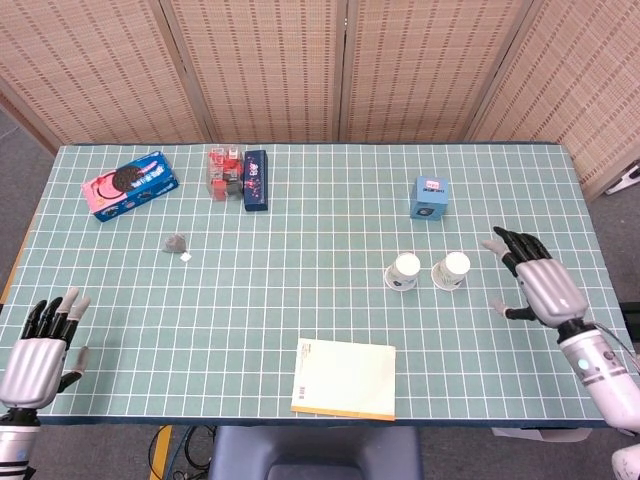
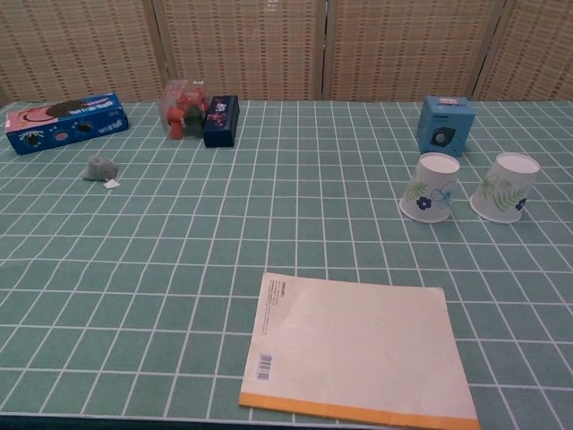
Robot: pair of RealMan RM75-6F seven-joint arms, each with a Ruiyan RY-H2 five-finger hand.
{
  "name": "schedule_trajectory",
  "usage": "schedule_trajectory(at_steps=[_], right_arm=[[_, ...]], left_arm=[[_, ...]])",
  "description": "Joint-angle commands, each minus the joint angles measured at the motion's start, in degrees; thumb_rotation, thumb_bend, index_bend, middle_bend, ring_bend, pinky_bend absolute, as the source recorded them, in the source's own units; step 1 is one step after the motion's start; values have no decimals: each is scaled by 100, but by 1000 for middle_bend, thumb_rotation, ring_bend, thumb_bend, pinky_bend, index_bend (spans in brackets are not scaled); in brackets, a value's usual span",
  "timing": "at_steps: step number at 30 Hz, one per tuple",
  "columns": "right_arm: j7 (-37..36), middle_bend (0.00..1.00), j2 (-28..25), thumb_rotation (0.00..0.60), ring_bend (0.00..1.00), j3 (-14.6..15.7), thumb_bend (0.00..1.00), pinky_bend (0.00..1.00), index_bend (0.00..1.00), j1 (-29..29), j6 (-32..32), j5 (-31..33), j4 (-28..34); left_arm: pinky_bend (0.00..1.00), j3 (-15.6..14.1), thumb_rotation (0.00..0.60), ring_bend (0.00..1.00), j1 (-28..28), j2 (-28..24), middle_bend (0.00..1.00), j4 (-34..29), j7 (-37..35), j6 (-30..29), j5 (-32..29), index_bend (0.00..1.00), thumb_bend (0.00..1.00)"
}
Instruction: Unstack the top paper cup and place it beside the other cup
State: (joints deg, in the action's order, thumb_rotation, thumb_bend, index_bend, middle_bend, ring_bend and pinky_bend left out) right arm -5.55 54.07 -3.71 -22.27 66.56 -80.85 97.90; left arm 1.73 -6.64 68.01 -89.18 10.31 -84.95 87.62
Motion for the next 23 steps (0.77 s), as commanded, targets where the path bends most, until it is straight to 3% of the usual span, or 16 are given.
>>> schedule_trajectory(at_steps=[1,8,23], right_arm=[[116,0,612,600,0,374,223,0,98,837,1112,-618,-617],[311,0,1187,600,0,374,223,0,98,1319,1859,-683,-1323],[169,0,1140,600,0,277,223,0,98,1396,1787,-670,-1338]], left_arm=[[0,-7,600,0,-13,-19,0,-10,-42,-2,31,0,495],[0,-25,600,0,-28,-19,0,-12,-44,-12,96,0,495],[0,-25,600,0,-40,-8,0,13,-29,6,90,0,495]])
